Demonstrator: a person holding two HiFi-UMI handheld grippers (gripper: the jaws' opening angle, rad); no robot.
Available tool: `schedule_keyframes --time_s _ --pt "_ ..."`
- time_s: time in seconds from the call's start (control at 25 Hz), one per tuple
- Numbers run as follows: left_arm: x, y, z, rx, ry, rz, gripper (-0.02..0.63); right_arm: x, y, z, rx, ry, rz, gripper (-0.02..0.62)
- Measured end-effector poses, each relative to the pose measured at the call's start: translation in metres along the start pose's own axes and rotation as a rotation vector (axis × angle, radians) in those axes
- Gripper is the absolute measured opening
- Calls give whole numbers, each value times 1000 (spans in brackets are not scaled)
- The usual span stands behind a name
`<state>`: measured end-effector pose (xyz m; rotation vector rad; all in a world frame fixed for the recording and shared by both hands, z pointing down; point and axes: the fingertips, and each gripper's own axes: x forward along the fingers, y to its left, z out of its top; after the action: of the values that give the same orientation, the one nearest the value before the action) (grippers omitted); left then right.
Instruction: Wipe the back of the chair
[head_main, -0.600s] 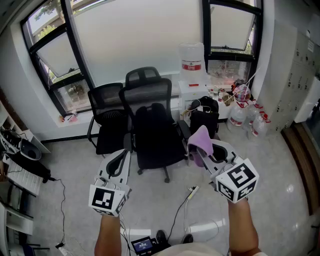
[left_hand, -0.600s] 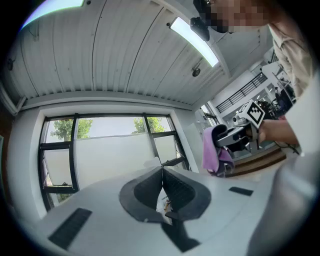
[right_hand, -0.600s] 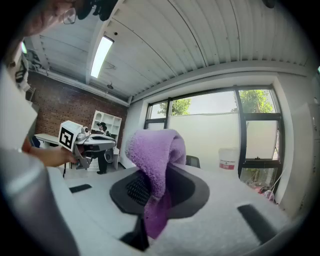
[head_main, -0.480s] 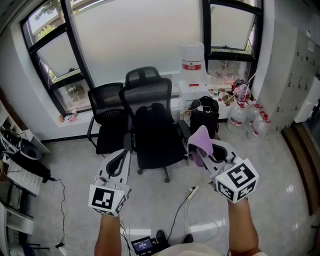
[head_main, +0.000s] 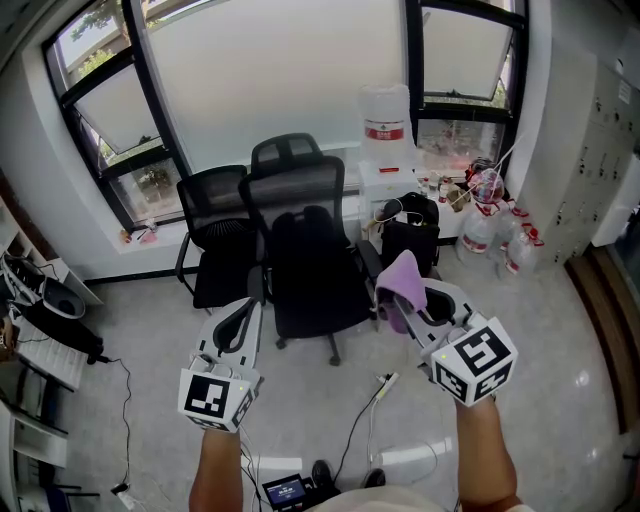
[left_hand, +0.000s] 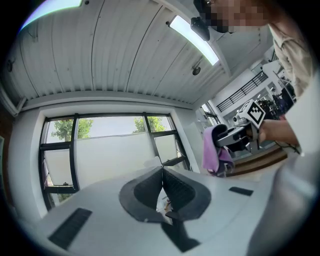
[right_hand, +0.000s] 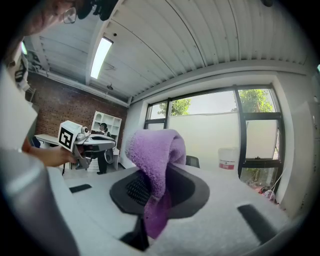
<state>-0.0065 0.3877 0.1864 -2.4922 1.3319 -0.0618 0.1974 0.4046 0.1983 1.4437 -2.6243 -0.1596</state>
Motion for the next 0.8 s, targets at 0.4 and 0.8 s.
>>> schedule_keyframes --time_s 0.4,0.8 --pt "11 -20 4 26 16 26 6 -9 -19 -14 59 -26 50 57" --pt "22 -15 6 43 8 54 6 -1 -37 -21 61 -36 46 57"
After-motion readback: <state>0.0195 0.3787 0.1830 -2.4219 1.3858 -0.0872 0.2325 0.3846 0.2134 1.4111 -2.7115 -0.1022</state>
